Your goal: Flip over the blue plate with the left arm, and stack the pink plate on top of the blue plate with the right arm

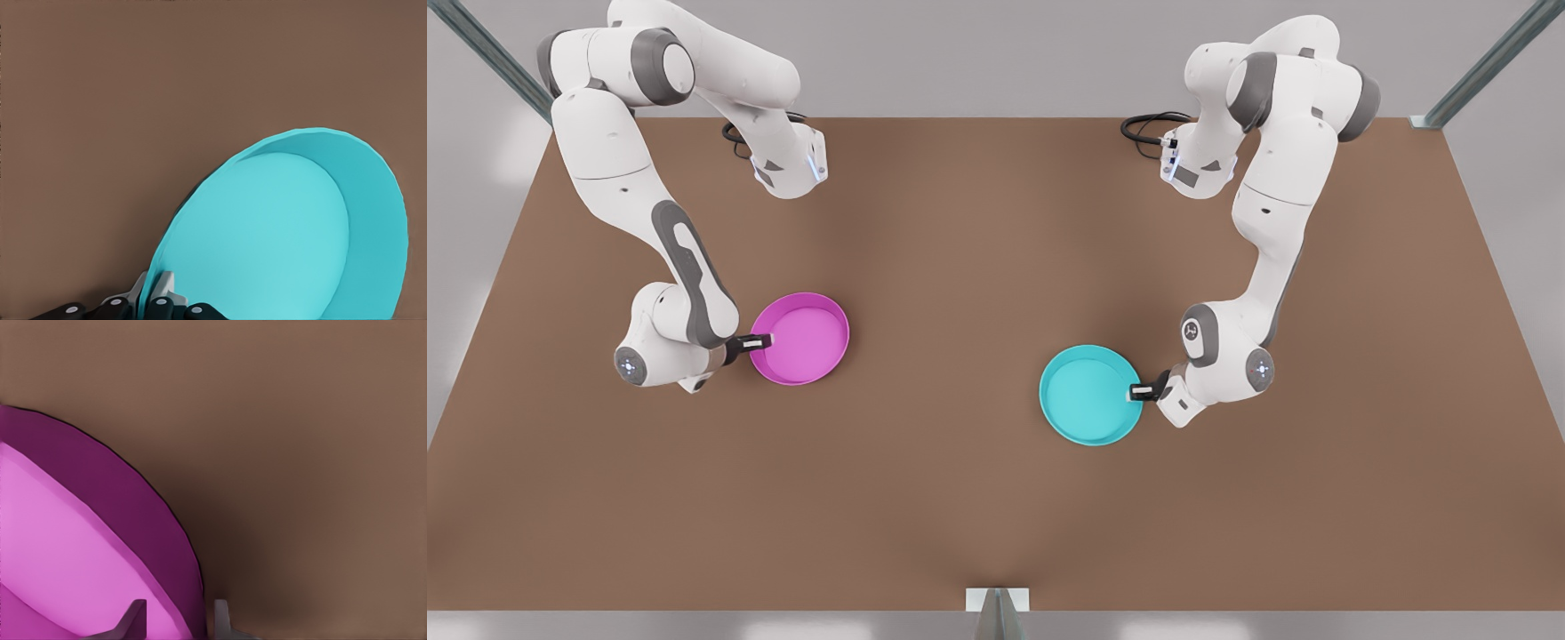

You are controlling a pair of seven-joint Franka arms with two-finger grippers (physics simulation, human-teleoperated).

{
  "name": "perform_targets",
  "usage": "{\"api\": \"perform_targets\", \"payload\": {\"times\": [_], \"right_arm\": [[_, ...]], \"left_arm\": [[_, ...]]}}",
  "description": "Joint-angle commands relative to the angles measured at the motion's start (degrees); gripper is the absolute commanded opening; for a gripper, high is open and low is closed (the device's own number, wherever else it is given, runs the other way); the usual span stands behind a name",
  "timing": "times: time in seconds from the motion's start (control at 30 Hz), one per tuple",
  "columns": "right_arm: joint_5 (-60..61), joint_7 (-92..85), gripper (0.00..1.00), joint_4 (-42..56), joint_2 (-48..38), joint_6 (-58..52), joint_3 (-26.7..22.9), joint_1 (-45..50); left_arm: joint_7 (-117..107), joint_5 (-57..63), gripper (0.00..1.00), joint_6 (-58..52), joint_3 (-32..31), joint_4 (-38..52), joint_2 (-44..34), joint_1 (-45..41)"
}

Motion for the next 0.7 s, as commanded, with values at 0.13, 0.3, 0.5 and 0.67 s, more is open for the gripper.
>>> {"api": "perform_targets", "payload": {"times": [0.13,0.3,0.5,0.67], "right_arm": [[0.1,0.0,0.36,0.2,0.0,-0.2,0.0,0.1],[0.1,-0.1,0.21,0.3,0.0,-0.4,0.1,0.2],[0.0,-0.1,0.21,0.5,0.0,-1.1,0.1,0.1],[0.0,-0.1,0.21,1.0,0.0,-1.4,0.1,0.6]], "left_arm": [[0.3,-3.7,0.22,-0.6,0.0,0.0,-0.3,0.0],[0.3,-3.6,0.21,-1.7,0.3,0.0,-1.1,0.0],[0.3,-3.5,0.21,-2.1,0.7,0.1,-2.1,0.0],[0.0,-1.0,0.21,-2.1,1.0,0.2,-2.5,0.0]]}}
